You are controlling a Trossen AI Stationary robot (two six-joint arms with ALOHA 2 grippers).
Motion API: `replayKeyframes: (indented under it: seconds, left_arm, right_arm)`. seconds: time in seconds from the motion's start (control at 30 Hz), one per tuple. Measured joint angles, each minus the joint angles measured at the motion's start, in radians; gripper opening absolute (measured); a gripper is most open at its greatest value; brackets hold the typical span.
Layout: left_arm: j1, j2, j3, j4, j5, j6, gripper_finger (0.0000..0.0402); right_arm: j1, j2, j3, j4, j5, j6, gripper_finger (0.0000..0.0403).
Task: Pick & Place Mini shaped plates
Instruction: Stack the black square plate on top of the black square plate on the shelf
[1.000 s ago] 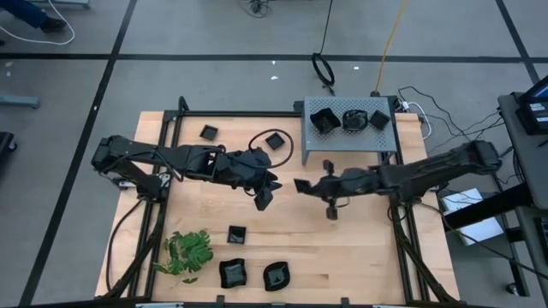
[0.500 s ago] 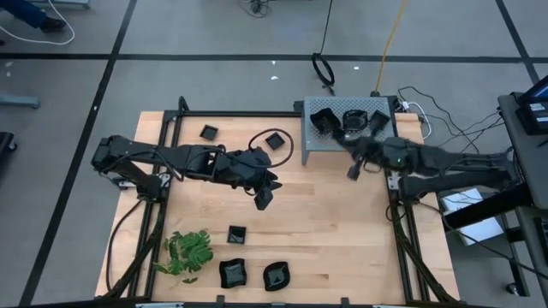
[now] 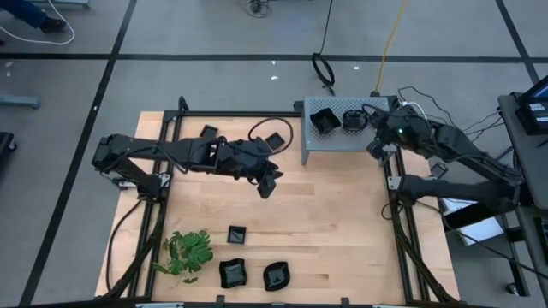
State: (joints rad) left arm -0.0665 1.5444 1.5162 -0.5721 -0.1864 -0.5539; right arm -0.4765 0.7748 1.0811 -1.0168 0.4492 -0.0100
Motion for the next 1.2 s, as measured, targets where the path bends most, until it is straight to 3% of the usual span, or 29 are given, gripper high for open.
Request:
replayKeyframes:
  seconds: [0.27,0.57,1.03,1.2]
  left_arm:
    - [0.023,0.0,0.0,0.001,0.0,-0.001,0.0127]
    - [0.027,0.0,0.0,0.001,0.0,-0.001,0.0127]
    - [0.027,0.0,0.0,0.001,0.001,-0.001,0.0127]
    - [0.027,0.0,0.0,0.001,0.001,-0.001,0.0127]
  right_arm:
    - [-0.126,0.058,-0.07,0.007,0.106,-0.11,0.0]
    - [-0.203,0.152,-0.093,0.049,0.101,-0.171,0.0]
    - [-0.207,0.171,-0.093,0.063,0.096,-0.264,0.0]
    - [-0.208,0.178,-0.094,0.055,0.021,-0.264,0.0]
